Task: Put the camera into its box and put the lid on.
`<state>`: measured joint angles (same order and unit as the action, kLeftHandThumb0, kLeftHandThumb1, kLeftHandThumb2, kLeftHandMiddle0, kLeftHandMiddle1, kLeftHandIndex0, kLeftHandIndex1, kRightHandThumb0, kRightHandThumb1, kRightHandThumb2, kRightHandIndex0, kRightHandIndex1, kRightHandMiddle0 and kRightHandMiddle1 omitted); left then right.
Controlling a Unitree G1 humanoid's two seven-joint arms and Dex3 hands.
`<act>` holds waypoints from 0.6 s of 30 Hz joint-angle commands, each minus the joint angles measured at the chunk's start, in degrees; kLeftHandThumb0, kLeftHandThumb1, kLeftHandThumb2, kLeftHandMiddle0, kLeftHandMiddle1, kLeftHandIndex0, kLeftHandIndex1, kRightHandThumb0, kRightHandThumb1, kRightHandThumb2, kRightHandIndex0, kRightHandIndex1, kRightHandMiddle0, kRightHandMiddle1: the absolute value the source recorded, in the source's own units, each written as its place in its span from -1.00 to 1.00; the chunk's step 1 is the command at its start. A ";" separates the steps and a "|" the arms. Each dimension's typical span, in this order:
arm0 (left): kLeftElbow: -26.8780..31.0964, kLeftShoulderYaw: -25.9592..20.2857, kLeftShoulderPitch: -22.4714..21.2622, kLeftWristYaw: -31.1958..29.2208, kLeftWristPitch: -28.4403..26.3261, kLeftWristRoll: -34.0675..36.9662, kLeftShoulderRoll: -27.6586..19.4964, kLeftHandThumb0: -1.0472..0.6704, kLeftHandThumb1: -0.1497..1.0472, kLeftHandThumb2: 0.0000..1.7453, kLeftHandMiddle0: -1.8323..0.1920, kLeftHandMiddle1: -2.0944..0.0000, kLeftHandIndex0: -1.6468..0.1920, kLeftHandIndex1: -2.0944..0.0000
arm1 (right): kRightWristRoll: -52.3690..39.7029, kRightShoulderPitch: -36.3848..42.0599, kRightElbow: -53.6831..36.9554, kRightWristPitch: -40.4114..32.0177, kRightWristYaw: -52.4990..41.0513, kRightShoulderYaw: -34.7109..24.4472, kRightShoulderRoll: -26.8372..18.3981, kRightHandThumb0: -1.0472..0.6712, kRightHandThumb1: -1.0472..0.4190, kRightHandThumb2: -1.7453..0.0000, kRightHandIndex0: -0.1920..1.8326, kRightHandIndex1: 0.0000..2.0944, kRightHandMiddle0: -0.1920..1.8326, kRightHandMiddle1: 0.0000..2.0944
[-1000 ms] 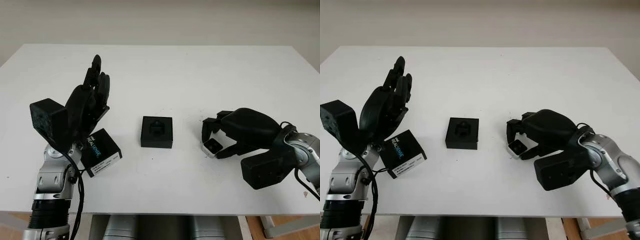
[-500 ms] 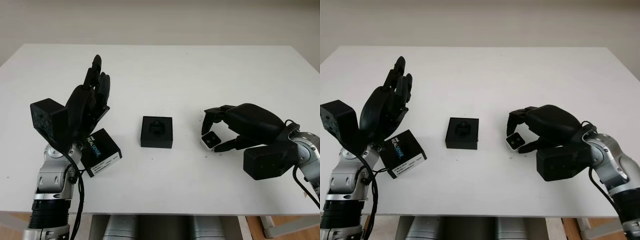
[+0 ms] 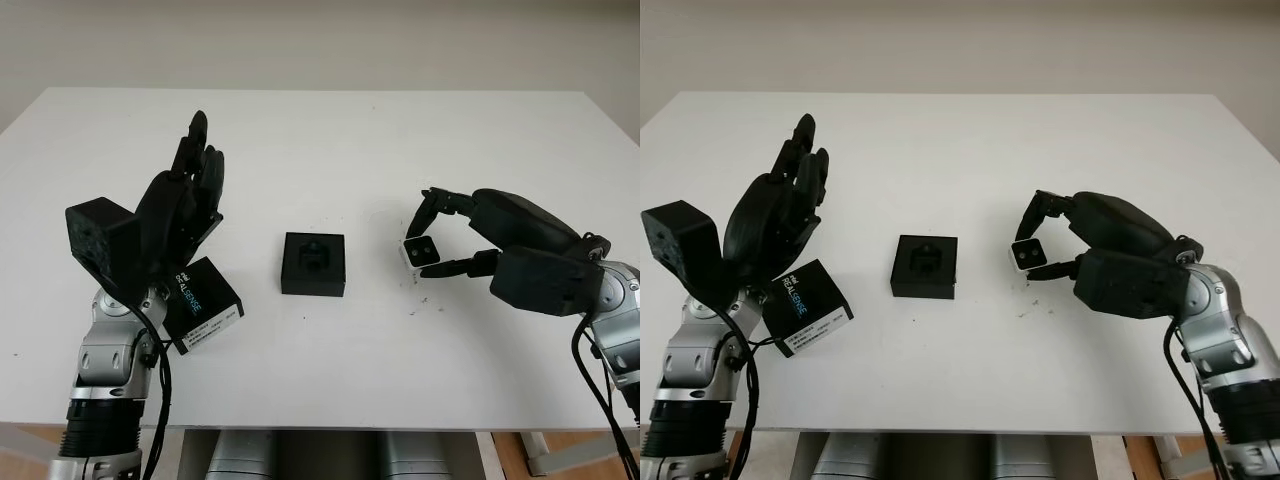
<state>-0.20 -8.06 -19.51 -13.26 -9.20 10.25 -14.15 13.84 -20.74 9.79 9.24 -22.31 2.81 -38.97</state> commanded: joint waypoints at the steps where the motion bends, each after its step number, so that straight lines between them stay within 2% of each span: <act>1: 1.05 -0.03 0.34 0.11 0.44 -0.11 -0.03 -0.76 1.00 -0.34 1.00 1.00 1.00 1.00 | -2.13 -1.69 -0.86 -1.29 -0.18 -1.32 1.64 -0.21 -0.85 0.94 -0.59 -0.95 -0.52 0.62; 6: 1.12 -0.08 0.42 0.13 0.43 -0.01 0.04 -0.76 1.00 -0.33 1.00 1.00 1.00 1.00 | -4.82 -3.74 -1.37 -5.30 -0.57 -1.45 4.45 -0.23 -0.86 0.94 -0.60 -0.96 -0.54 0.63; 12: 1.32 0.01 0.63 0.54 0.66 -0.34 0.22 -0.76 1.00 -0.33 1.00 1.00 1.00 1.00 | -3.85 -5.82 -2.84 -10.00 -0.23 0.22 6.69 -0.27 -0.89 0.93 -0.61 -0.96 -0.55 0.63; 18: 1.72 0.14 0.79 0.81 0.40 -0.32 0.31 -0.76 1.00 -0.33 1.00 1.00 1.00 1.00 | -3.83 -6.50 -1.88 -9.04 1.78 0.50 10.21 -0.26 -0.88 0.94 -0.60 -0.95 -0.52 0.66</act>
<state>0.39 -8.02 -19.19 -12.59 -9.18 10.26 -13.83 10.47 -25.72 8.13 -0.60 -20.97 3.42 -29.66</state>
